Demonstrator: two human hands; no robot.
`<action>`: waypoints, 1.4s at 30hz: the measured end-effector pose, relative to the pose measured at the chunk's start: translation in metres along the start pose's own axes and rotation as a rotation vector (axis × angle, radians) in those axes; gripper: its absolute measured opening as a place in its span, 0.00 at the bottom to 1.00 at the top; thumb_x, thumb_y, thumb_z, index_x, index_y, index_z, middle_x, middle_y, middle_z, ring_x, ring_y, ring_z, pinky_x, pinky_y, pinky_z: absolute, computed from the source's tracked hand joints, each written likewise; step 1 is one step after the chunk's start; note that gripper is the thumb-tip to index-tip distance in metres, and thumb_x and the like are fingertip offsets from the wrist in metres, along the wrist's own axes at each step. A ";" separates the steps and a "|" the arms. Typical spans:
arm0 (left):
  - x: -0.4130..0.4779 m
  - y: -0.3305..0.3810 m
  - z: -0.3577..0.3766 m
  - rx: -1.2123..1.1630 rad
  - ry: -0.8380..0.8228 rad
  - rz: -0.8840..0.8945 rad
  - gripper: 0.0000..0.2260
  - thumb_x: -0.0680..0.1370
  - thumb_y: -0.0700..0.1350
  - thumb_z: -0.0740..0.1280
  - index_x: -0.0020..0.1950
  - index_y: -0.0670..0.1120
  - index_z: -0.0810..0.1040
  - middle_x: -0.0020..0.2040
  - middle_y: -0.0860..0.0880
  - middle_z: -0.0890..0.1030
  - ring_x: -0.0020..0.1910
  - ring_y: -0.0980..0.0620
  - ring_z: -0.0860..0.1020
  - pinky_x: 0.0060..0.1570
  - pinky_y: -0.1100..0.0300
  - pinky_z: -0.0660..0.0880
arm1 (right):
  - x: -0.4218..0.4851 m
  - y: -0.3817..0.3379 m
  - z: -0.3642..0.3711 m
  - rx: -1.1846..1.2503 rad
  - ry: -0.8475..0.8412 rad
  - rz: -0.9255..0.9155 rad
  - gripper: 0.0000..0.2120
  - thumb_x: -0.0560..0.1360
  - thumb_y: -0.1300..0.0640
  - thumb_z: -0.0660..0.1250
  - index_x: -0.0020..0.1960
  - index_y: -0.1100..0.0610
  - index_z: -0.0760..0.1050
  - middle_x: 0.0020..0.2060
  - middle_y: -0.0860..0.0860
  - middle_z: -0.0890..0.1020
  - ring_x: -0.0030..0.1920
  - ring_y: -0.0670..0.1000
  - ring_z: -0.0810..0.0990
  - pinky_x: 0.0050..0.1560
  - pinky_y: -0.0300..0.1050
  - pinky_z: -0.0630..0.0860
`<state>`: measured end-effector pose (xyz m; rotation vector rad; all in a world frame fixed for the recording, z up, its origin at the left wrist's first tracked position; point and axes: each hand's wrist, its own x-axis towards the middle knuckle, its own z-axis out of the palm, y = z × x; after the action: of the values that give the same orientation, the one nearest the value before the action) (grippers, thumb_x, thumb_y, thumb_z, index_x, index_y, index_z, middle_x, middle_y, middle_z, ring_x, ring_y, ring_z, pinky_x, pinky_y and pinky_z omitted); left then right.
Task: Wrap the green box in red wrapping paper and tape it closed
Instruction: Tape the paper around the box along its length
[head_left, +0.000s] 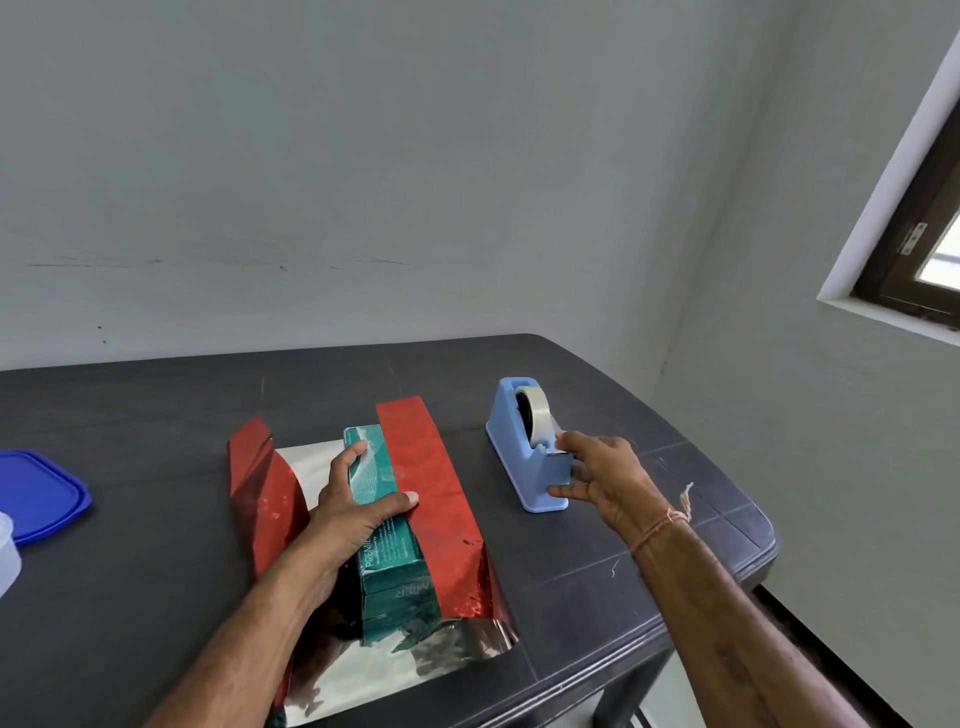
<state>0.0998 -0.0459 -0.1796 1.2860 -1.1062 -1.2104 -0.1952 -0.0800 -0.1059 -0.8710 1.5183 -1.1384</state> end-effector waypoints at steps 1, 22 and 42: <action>0.001 0.000 0.000 -0.001 -0.001 -0.003 0.41 0.52 0.62 0.83 0.59 0.80 0.66 0.74 0.54 0.69 0.67 0.46 0.76 0.67 0.45 0.75 | 0.000 0.001 0.000 0.014 0.001 0.006 0.14 0.77 0.57 0.73 0.56 0.65 0.77 0.56 0.59 0.79 0.54 0.60 0.83 0.45 0.59 0.85; 0.002 -0.004 -0.001 -0.010 0.016 0.016 0.40 0.68 0.50 0.83 0.71 0.69 0.64 0.75 0.53 0.68 0.68 0.47 0.75 0.63 0.51 0.75 | -0.005 0.045 -0.006 0.219 -0.052 -0.092 0.19 0.76 0.55 0.74 0.57 0.71 0.79 0.58 0.61 0.81 0.58 0.58 0.83 0.45 0.49 0.86; -0.004 0.003 0.002 0.006 0.018 0.015 0.40 0.71 0.48 0.81 0.75 0.66 0.63 0.76 0.52 0.67 0.65 0.48 0.75 0.48 0.60 0.74 | -0.009 0.067 0.006 0.353 0.041 -0.148 0.06 0.77 0.59 0.72 0.48 0.63 0.82 0.50 0.57 0.85 0.51 0.55 0.85 0.46 0.51 0.85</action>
<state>0.0977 -0.0423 -0.1765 1.2885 -1.1058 -1.1828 -0.1859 -0.0536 -0.1673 -0.7282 1.2485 -1.4864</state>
